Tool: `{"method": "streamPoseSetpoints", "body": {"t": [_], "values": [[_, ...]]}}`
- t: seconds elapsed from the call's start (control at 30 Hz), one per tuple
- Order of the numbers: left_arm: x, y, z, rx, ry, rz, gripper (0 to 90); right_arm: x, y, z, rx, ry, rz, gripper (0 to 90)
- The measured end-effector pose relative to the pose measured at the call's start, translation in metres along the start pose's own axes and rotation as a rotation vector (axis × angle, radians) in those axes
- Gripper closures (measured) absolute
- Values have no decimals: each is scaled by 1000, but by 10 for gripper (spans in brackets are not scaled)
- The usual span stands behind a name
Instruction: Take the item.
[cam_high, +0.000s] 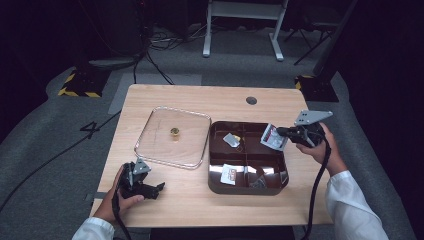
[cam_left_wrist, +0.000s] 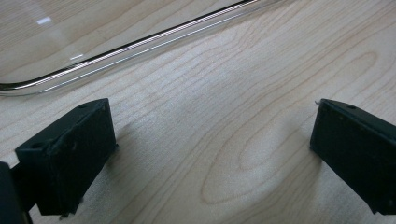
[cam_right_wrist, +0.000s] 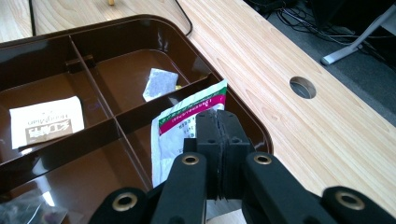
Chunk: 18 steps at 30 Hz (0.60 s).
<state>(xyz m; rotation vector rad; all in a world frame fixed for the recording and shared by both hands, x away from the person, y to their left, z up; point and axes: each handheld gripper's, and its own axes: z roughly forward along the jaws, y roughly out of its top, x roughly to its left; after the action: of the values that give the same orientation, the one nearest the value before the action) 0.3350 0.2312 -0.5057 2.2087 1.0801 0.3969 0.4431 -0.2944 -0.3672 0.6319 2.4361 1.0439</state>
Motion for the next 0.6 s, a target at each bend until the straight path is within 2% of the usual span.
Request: {"method": "streamPoseSetpoints", "body": {"t": [0.23,0.6], "values": [[0,0,0,0,1,0,3,-2,-15,-14,-1,-10,19,894],[0,0,0,-1,1,-3,4,0,-47,-33,8,-18,59,894]]}}
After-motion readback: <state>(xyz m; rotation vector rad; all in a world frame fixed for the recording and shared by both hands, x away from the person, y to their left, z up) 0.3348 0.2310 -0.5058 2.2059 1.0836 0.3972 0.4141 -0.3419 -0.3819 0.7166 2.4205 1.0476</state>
